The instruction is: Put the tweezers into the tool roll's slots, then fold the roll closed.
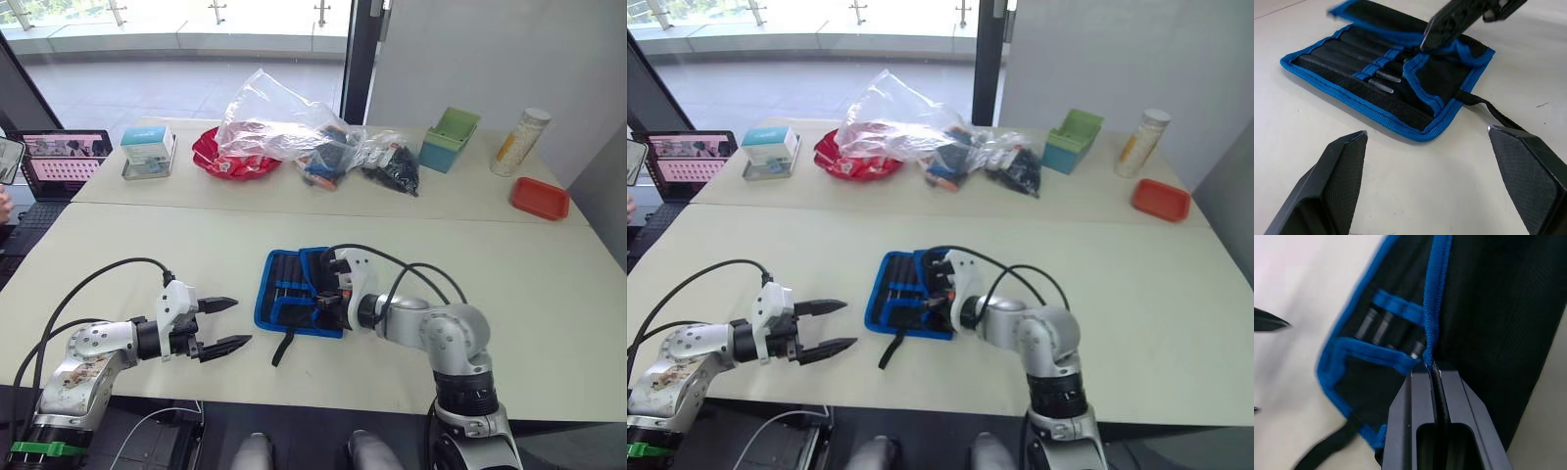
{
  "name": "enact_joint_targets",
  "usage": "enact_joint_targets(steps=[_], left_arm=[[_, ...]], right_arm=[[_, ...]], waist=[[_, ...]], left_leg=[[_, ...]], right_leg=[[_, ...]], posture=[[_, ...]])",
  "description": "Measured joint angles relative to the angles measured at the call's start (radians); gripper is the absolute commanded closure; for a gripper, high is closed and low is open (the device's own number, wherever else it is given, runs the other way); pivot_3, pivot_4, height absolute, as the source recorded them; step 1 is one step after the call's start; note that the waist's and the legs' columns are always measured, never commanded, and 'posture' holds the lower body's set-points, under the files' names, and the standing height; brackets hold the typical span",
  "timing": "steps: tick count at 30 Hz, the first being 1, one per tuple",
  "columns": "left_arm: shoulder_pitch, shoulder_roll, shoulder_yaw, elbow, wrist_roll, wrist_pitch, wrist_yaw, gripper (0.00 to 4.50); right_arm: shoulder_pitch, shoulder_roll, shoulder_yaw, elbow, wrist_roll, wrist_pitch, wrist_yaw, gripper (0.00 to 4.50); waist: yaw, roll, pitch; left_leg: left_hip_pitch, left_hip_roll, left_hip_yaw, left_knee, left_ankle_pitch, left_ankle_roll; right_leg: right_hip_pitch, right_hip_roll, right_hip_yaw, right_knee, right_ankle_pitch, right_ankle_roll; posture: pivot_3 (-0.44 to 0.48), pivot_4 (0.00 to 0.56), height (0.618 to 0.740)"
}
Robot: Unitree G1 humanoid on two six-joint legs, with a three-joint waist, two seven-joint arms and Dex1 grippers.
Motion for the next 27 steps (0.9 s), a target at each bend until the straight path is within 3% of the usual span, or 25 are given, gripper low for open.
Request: enact_joint_targets(steps=[5, 13, 19, 22, 27], left_arm=[[0.002, 0.000, -0.001, -0.005, 0.000, -0.001, 0.000, 0.33], [0.025, 0.000, 0.002, -0.007, 0.000, -0.007, 0.003, 0.33], [0.028, 0.000, 0.005, -0.007, 0.000, -0.011, 0.003, 0.33], [0.019, 0.000, 0.005, -0.001, 0.000, -0.012, 0.001, 0.33], [-0.029, -0.008, 0.008, 0.016, -0.019, 0.031, 0.025, 0.33]], right_arm=[[0.010, -0.055, 0.113, 0.037, -0.084, -0.132, 0.090, 4.46], [0.006, -0.009, -0.034, 0.040, -0.005, -0.115, 0.147, 1.93], [-0.049, -0.113, -0.138, -0.033, 0.052, -0.165, 0.259, 1.93], [-0.039, -0.193, -0.087, -0.029, 0.013, -0.279, 0.374, 2.71], [-0.015, -0.251, 0.053, 0.124, -0.149, -0.526, 0.507, 4.47]], waist=[[-0.008, -0.001, -0.001], [0.004, 0.000, 0.000], [0.014, 0.000, 0.000], [0.011, 0.000, 0.000], [0.004, 0.000, 0.000]], left_leg=[[0.006, 0.003, 0.001, 0.000, 0.000, 0.000], [0.001, 0.002, 0.001, 0.001, 0.000, 0.000], [-0.002, 0.000, 0.000, 0.000, 0.000, 0.000], [-0.002, 0.000, 0.000, 0.000, 0.000, 0.000], [-0.001, 0.000, 0.000, 0.001, 0.000, 0.000]], right_leg=[[0.004, 0.002, -0.001, 0.000, 0.000, 0.000], [0.000, 0.001, -0.001, 0.001, 0.000, 0.000], [-0.001, -0.001, -0.001, -0.001, 0.001, -0.001], [-0.001, -0.001, -0.001, -0.001, 0.001, -0.001], [0.000, 0.000, -0.001, -0.001, 0.001, -0.001]], posture=[[0.000, 0.150, 0.723], [0.000, 0.150, 0.723], [0.000, 0.150, 0.723], [0.000, 0.150, 0.723], [0.000, 0.150, 0.723]])
